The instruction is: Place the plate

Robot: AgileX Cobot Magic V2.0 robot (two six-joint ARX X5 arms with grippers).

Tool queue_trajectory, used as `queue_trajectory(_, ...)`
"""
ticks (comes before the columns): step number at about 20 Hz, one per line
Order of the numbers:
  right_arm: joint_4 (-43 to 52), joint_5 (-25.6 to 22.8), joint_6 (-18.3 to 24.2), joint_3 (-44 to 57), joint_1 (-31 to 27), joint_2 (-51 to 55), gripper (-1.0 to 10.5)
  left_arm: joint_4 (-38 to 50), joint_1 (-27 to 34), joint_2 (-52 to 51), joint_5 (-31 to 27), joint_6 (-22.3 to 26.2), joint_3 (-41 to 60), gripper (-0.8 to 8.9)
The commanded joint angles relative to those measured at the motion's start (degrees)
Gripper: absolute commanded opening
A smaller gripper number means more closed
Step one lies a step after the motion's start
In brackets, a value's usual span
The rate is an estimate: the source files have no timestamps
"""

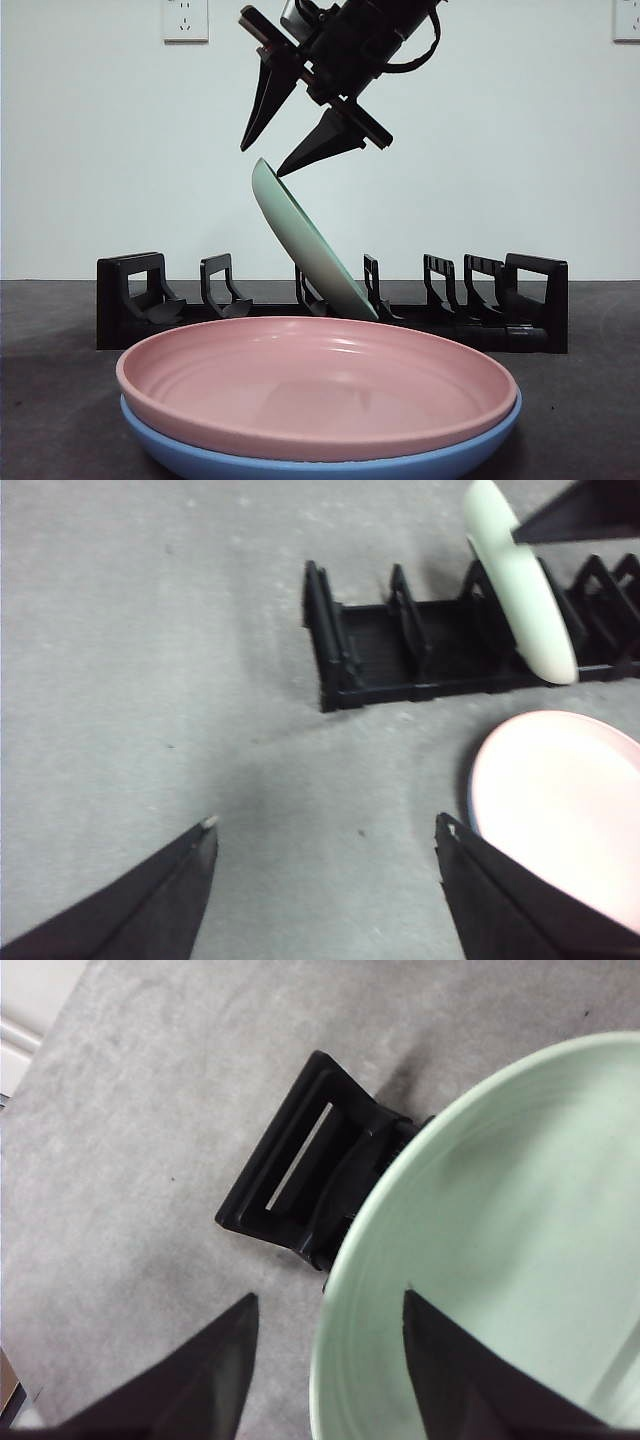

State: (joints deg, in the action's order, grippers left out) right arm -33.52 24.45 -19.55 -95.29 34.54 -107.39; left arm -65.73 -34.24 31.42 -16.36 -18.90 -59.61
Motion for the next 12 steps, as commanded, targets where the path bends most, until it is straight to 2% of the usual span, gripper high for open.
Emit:
queue_trajectory(1,1.0,0.2,0.5,-1.6,0.5,-1.6,1.9,0.6,-0.2,0.3,-0.5,-0.2,-0.9,3.44)
queue_trajectory(4,0.7,0.5,0.5,-1.6,0.5,-2.0,1.4,0.6,-0.2,0.3,-0.5,-0.2,-0.9,3.44)
queue_trajectory(9,0.7,1.1,0.5,-1.6,0.6,-3.1,1.3,0.6,-0.2,0.3,-0.6,-0.2,-0.9,3.44)
queue_trajectory(12,0.4,1.1,0.5,-1.6,0.6,-3.1,0.2,0.6,-0.2,0.3,-0.6,-0.2,-0.9,3.44)
